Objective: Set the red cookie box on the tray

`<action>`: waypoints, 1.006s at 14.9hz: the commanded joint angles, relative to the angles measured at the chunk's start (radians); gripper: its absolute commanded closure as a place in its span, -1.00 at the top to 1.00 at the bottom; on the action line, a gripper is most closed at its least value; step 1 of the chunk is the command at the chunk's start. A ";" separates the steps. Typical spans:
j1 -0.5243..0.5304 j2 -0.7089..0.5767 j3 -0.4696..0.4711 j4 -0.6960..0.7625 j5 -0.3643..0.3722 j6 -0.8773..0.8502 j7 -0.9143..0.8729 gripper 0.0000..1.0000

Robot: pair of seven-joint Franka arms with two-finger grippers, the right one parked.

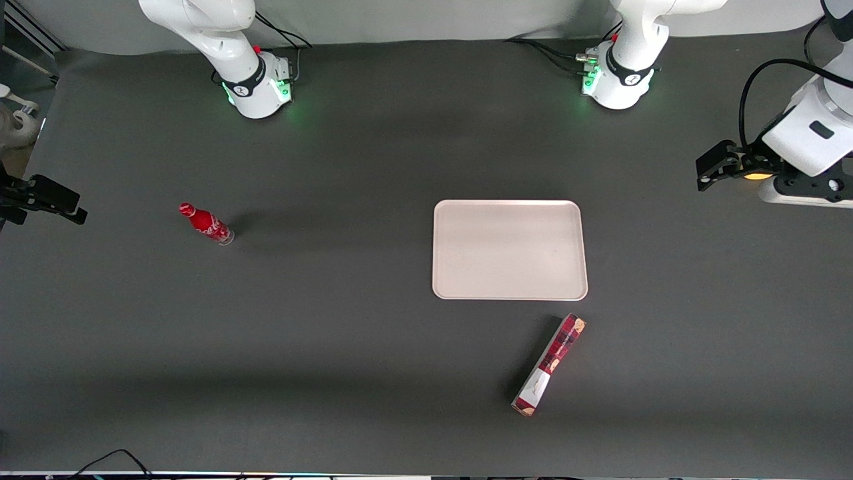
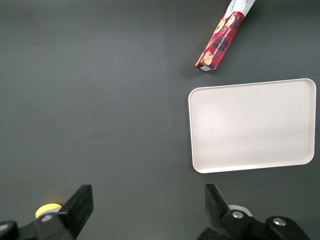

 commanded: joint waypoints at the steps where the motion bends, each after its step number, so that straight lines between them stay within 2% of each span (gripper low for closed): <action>1: -0.015 0.026 0.001 0.050 0.015 -0.012 0.014 1.00; 7: -0.023 0.103 -0.024 0.103 0.013 0.005 0.020 1.00; 11: -0.023 0.190 -0.077 0.171 0.013 0.010 0.019 1.00; 15: -0.033 0.299 -0.142 0.183 0.016 0.134 0.020 1.00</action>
